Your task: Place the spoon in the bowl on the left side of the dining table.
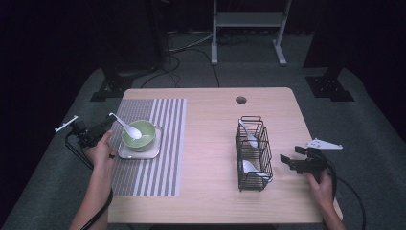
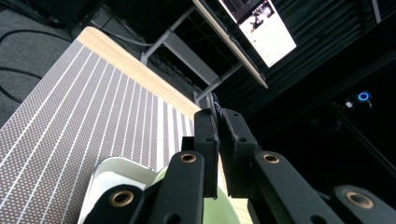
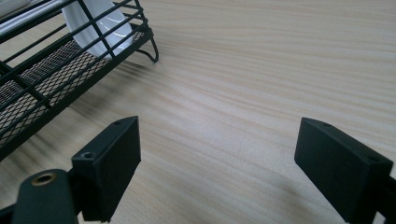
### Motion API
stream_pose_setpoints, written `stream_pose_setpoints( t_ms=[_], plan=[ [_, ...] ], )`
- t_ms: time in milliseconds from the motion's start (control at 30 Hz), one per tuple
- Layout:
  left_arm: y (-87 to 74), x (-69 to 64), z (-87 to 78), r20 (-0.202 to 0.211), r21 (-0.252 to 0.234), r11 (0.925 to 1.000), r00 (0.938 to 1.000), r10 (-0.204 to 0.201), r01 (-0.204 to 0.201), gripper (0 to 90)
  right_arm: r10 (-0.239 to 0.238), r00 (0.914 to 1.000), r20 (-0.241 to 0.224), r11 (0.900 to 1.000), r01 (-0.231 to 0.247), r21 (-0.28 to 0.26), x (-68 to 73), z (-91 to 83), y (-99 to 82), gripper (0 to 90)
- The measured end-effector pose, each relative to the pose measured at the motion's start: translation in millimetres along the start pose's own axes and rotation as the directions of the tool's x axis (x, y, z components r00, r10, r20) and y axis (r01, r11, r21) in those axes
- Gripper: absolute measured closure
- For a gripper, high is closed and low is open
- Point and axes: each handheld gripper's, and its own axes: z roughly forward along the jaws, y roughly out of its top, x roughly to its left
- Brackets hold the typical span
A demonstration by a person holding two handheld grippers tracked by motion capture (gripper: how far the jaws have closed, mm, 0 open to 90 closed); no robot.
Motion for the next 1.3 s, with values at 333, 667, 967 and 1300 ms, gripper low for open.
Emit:
stream_pose_setpoints(
  t_ms=[333,667,967,1300],
  plan=[
    [-11.8,8.6,3.2,-0.012,0.029,0.9995,0.9999,0.011,-0.011,85.7,-0.001,1.0000,0.001,1.0000,0.001,0.000,0.2,-0.1,0.0,13.4],
    [-20.8,16.5,7.3,-0.017,0.044,0.9990,0.9998,0.004,-0.003,85.5,0.003,1.0000,-0.007,1.0000,-0.003,-0.002,-0.2,-0.6,-0.1,13.4],
    [-20.5,19.8,5.3,-0.052,0.072,0.9954,0.9963,0.068,-0.064,82.2,0.001,1.0000,-0.006,1.0000,-0.001,-0.001,-0.1,-0.5,-0.1,13.4],
    [-22.0,23.0,4.2,-0.061,0.089,0.9938,0.9955,0.073,-0.067,75.8,-0.004,1.0000,0.000,1.0000,0.004,-0.001,0.7,-0.2,-0.1,13.4]
  ],
)
